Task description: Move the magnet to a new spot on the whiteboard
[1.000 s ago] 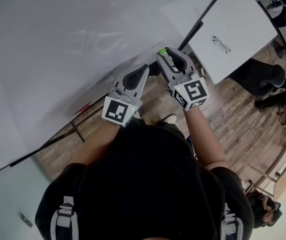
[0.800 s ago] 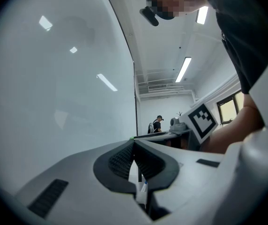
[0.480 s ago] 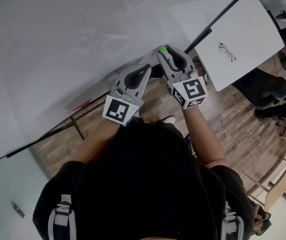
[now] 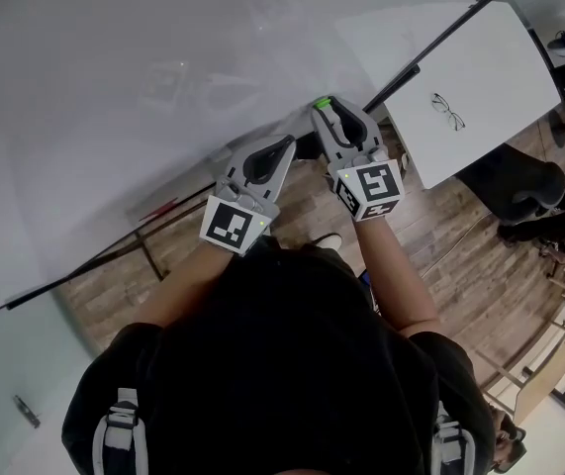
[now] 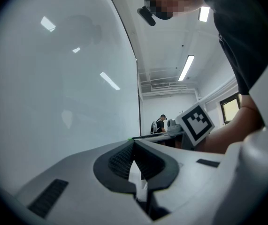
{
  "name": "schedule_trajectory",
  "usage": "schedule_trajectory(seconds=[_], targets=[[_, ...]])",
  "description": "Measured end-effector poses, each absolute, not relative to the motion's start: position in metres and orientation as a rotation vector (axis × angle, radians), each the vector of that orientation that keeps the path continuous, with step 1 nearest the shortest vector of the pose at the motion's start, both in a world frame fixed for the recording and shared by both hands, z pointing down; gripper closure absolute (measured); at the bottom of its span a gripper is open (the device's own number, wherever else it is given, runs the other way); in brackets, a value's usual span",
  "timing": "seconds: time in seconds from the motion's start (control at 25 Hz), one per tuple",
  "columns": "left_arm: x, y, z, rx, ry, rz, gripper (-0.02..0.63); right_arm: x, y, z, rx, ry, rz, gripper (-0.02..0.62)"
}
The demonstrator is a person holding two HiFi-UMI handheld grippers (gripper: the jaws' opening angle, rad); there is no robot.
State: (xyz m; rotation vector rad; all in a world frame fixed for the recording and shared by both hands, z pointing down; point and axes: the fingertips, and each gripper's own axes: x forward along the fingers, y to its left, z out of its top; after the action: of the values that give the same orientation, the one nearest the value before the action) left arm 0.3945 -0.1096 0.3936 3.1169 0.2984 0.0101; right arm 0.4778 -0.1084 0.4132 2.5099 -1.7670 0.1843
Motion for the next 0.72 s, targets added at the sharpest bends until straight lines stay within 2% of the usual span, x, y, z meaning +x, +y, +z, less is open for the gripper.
schedule_trajectory(seconds=[0.72], targets=[[0.391, -0.113, 0.391, 3.110, 0.235, 0.022, 0.604, 0.475, -0.103, 0.413, 2.504, -1.785, 0.202, 0.474]])
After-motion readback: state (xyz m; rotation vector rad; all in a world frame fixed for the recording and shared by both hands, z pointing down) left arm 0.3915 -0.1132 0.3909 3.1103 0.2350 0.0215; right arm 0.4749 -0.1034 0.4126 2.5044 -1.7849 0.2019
